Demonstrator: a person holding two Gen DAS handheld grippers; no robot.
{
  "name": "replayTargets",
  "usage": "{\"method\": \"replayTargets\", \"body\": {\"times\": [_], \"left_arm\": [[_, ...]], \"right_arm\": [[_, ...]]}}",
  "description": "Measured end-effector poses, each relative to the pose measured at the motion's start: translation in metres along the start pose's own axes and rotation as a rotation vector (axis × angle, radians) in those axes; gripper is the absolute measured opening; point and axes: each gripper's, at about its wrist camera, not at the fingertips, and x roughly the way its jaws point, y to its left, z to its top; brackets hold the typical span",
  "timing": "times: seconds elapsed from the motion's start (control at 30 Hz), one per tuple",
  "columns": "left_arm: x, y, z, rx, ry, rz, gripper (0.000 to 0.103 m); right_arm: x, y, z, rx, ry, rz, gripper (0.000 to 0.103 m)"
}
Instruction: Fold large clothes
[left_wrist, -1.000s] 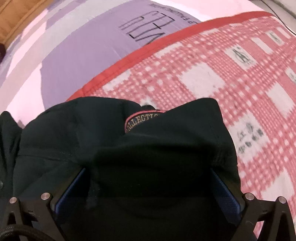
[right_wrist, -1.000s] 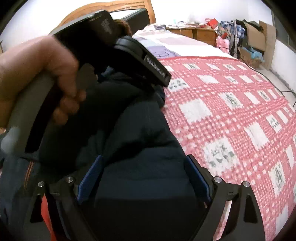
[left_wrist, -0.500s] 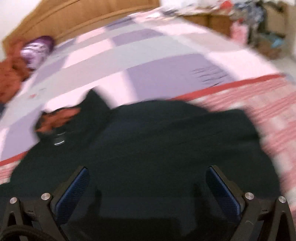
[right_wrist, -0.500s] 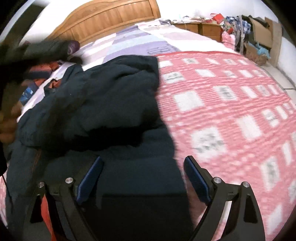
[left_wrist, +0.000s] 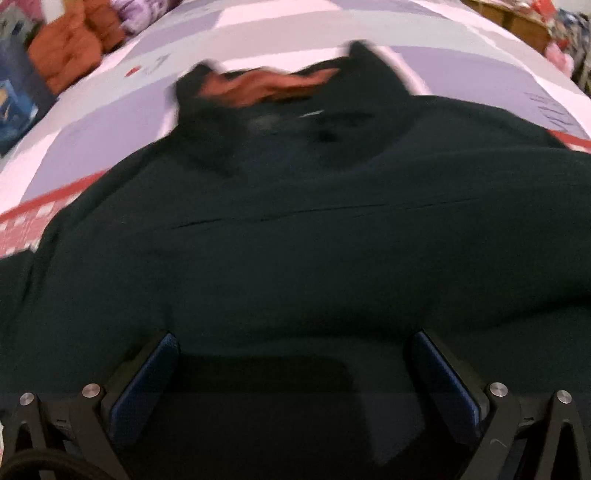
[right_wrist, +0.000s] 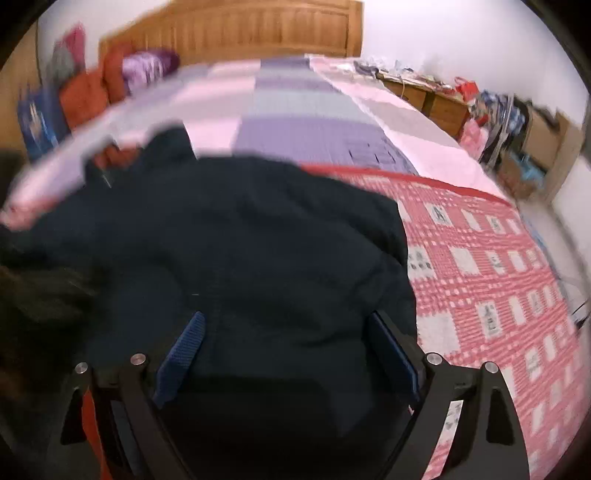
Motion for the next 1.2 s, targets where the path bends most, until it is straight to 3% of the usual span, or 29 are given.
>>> {"method": "replayTargets", "body": {"times": [0.07, 0.17, 0.23, 0.27, 0.33, 0.4, 0.5, 0.6, 0.73, 0.83, 0.9, 1.0, 1.2], "left_arm": [[-0.001, 0.019, -0.004, 0.019, -0.015, 0.024, 0.103], [-0.003, 0.035, -0.011, 0.022, -0.025, -0.027, 0.103], [-0.008, 0.034, -0.013, 0.029, -0.042, 0.02, 0.103], [-0.012, 0.041, -0.014, -0.019, -0.034, 0.033, 0.103], [-0.02, 0.057, -0.017, -0.103, -0.049, -0.062, 0.103], [-0.015, 0.063, -0.024, -0.055, -0.039, -0.011, 0.103], [-0.002, 0.079, -0.034, -0.066, 0.007, -0.049, 0.103], [-0.007, 0.095, -0.038, -0.106, 0.001, -0.07, 0.103], [-0.042, 0.112, -0.051, -0.102, -0.06, -0.074, 0.103], [-0.06, 0.15, -0.07, -0.142, -0.084, -0.059, 0.103], [-0.067, 0.179, -0.083, -0.164, -0.08, -0.014, 0.103], [-0.066, 0.234, -0.105, -0.237, -0.045, 0.061, 0.103], [-0.065, 0.341, -0.151, -0.421, 0.004, 0.145, 0.103]], "right_arm": [[0.003, -0.012, -0.007, 0.02, -0.003, 0.02, 0.092], [0.005, -0.027, -0.011, 0.041, 0.005, -0.025, 0.092], [0.007, -0.032, -0.012, 0.052, 0.022, -0.04, 0.092], [0.006, -0.031, -0.012, 0.057, 0.029, -0.046, 0.092], [0.0, -0.025, -0.01, 0.052, 0.03, -0.099, 0.092], [-0.018, -0.013, -0.009, 0.036, -0.02, -0.13, 0.092], [-0.038, 0.018, -0.009, -0.015, -0.101, -0.086, 0.092], [-0.04, 0.061, -0.009, -0.085, -0.082, -0.007, 0.092], [-0.039, 0.106, -0.018, -0.121, -0.044, 0.012, 0.092], [-0.05, 0.13, -0.031, -0.101, -0.067, 0.047, 0.092], [-0.044, 0.15, -0.04, -0.128, -0.033, 0.044, 0.092], [-0.024, 0.173, -0.057, -0.189, 0.025, -0.028, 0.092], [-0.016, 0.17, -0.067, -0.151, -0.031, -0.031, 0.097]]}}
